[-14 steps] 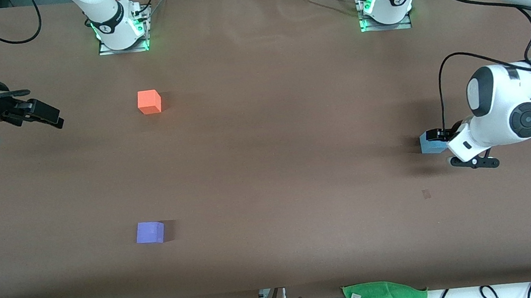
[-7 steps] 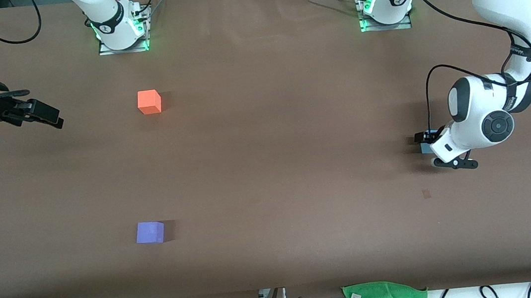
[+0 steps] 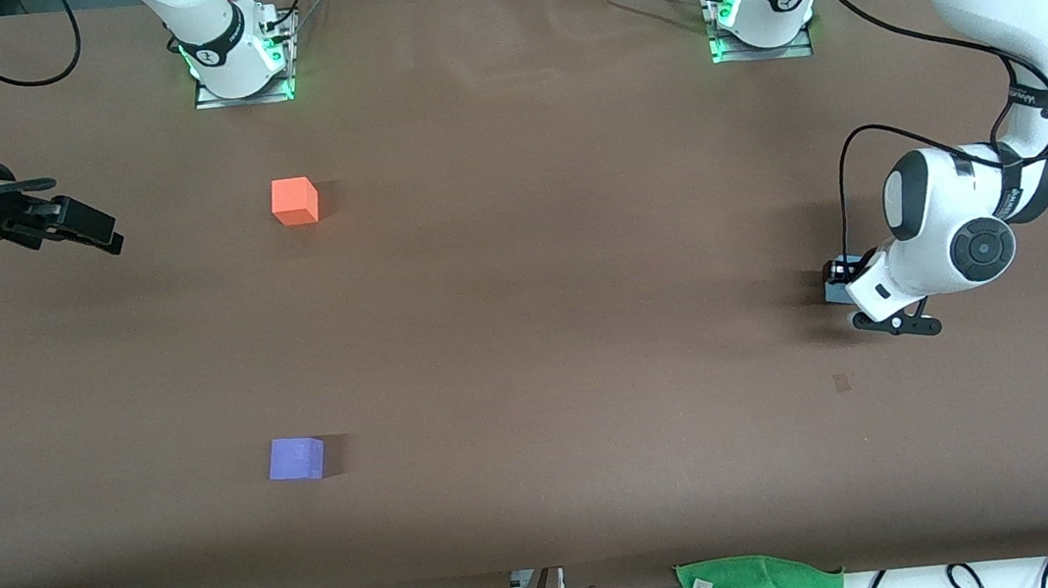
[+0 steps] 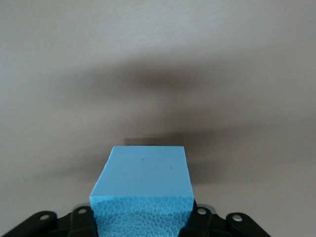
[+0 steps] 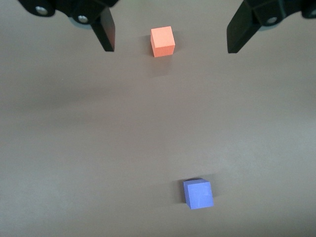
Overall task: Place blue block between orange and purple blocks
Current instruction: 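Close the left gripper on the light-blue cube, then carry the blue cube with the left gripper toward the table middle, then release the blue cube with the left gripper while the right gripper approaches, then lower the right gripper onto the blue cube while the left gripper withdraws, then close the right gripper on the blue cube and lift it, then carry the blue cube with the right gripper toward the orange cube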
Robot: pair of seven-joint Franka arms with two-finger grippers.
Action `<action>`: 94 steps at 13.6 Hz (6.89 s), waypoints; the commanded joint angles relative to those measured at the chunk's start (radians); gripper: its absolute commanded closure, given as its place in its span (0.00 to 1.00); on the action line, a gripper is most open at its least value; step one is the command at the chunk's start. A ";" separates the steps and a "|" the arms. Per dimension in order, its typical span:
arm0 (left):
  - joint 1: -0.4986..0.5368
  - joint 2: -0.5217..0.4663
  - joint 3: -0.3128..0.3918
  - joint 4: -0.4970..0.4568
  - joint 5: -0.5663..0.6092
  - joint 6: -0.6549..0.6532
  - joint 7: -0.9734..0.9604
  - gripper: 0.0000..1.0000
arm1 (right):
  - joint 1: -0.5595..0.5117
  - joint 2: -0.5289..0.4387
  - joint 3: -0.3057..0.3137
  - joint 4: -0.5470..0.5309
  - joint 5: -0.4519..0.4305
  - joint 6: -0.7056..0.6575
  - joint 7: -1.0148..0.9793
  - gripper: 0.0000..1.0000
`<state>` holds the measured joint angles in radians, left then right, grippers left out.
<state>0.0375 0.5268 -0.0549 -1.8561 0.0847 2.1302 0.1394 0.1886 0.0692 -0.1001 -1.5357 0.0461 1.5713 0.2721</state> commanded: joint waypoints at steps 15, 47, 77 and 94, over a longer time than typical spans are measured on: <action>-0.496 0.246 -0.189 0.384 -0.131 0.003 -0.661 1.00 | -0.009 -0.002 -0.006 0.006 0.014 0.012 -0.005 0.00; 0.093 -0.356 -0.155 0.374 -0.102 -0.601 -0.310 0.00 | 0.339 0.472 0.060 0.011 0.146 0.531 0.261 0.00; -0.116 -0.571 0.012 0.110 -0.066 -0.444 -0.305 0.00 | 0.571 0.706 0.056 0.138 -0.028 0.704 0.518 0.91; -0.093 -0.570 -0.016 0.110 -0.066 -0.457 -0.310 0.00 | 0.087 0.222 0.057 -0.724 0.043 0.937 -0.137 0.91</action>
<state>-0.0702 -0.0343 -0.0558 -1.7422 0.0036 1.6828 -0.1848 0.2839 0.3217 -0.0579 -2.2161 0.0661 2.4718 0.1576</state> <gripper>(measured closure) 0.000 0.449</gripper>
